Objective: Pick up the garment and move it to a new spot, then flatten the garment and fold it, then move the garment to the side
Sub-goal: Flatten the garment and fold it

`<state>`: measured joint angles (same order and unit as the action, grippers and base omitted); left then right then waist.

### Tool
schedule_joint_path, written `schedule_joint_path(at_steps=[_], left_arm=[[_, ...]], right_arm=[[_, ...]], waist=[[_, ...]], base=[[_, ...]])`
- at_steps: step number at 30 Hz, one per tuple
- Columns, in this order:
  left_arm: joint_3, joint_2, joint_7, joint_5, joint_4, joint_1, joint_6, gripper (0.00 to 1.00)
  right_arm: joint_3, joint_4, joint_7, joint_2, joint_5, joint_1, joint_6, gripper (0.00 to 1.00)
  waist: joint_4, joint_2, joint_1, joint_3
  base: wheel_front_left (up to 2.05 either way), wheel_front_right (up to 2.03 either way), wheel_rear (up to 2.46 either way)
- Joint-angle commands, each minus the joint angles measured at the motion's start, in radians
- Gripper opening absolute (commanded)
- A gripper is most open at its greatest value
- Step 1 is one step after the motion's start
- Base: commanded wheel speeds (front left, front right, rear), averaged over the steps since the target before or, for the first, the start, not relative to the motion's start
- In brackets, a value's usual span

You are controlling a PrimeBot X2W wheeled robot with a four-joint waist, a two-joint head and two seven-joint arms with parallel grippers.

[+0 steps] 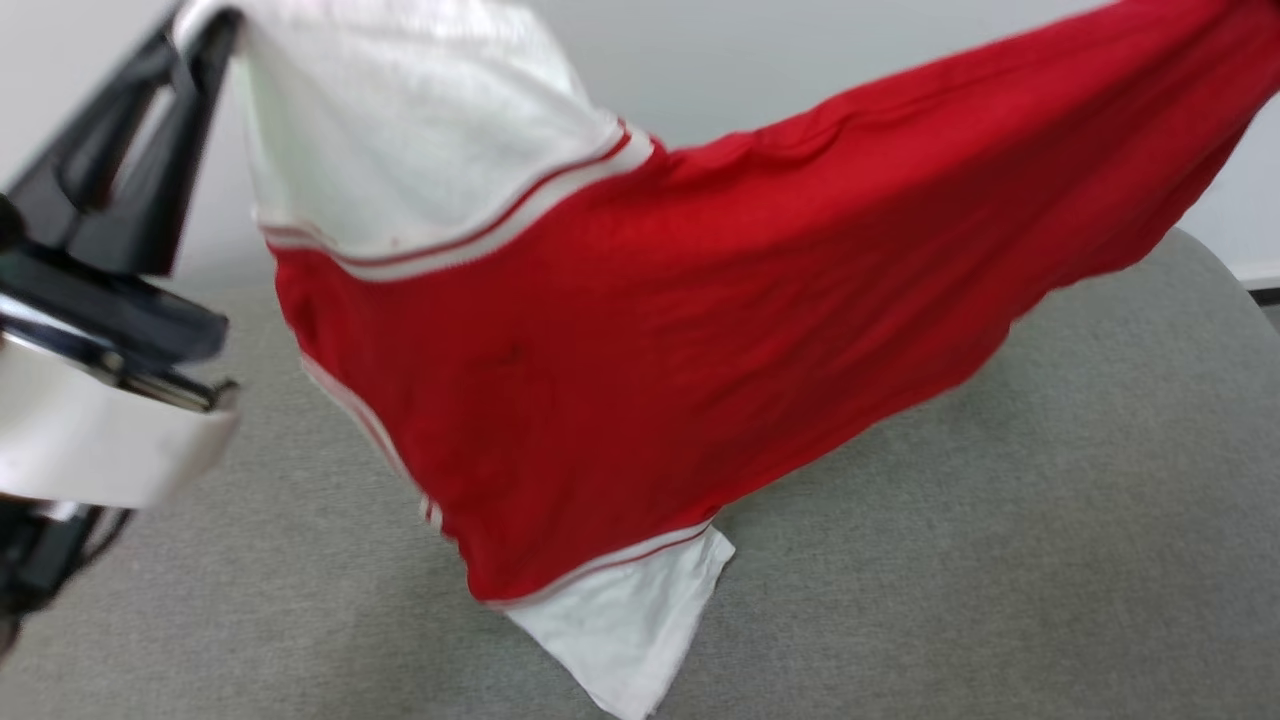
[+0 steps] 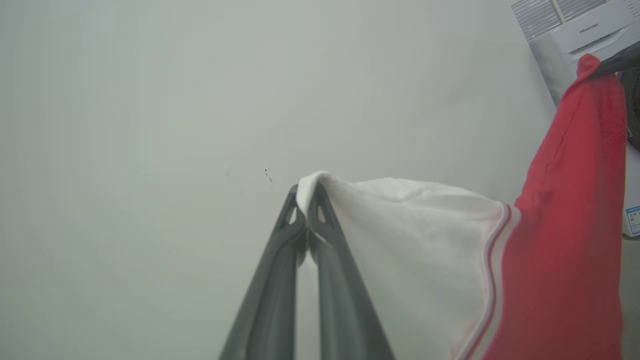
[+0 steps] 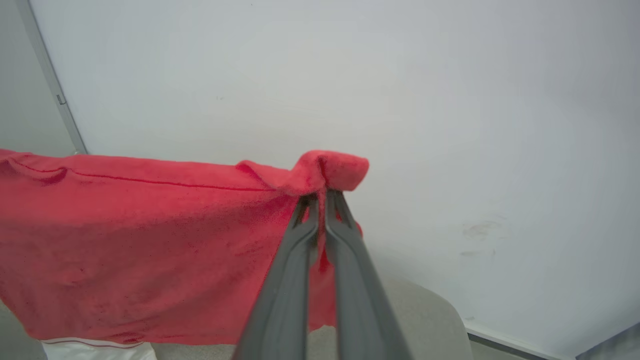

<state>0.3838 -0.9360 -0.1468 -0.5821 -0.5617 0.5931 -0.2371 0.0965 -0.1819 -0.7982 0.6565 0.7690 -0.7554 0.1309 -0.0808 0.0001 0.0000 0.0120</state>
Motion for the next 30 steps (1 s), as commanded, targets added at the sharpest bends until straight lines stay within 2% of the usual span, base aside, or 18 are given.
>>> schedule_joint_path(at_steps=[1, 7, 16, 22, 30], left_arm=[[-0.013, -0.007, -0.004, 0.011, -0.009, 0.038, 0.006, 0.00], [-0.049, -0.015, -0.020, 0.036, 0.001, 0.224, 0.051, 0.00], [-0.036, 0.040, -0.025, 0.065, 0.142, 0.546, 0.148, 0.00], [0.024, 0.127, -0.006, 0.108, 0.310, 0.769, 0.223, 0.00], [0.071, 0.272, 0.089, 0.163, 0.605, 1.056, 0.283, 0.00]], right_arm=[[-0.009, -0.011, 0.011, -0.007, 0.004, -0.022, 0.000, 0.00], [-0.039, -0.051, 0.067, -0.006, -0.006, -0.097, 0.000, 0.00], [-0.055, -0.022, 0.181, 0.024, -0.045, -0.205, 0.000, 0.00], [-0.042, 0.070, 0.293, 0.039, -0.081, -0.295, 0.000, 0.00], [0.008, 0.261, 0.424, 0.015, -0.130, -0.470, -0.001, 0.00]], waist=[[-0.026, -0.0001, 0.0000, 0.015], [-0.061, -0.0001, 0.0000, 0.059], [-0.082, -0.0001, 0.0000, 0.206], [-0.079, -0.0001, 0.0000, 0.333], [-0.067, -0.0001, 0.0000, 0.492]], base=[[0.00, 0.00, 0.00], [0.00, 0.00, 0.00], [0.00, 0.00, 0.00], [0.00, 0.00, 0.00], [0.00, 0.00, 0.00]])
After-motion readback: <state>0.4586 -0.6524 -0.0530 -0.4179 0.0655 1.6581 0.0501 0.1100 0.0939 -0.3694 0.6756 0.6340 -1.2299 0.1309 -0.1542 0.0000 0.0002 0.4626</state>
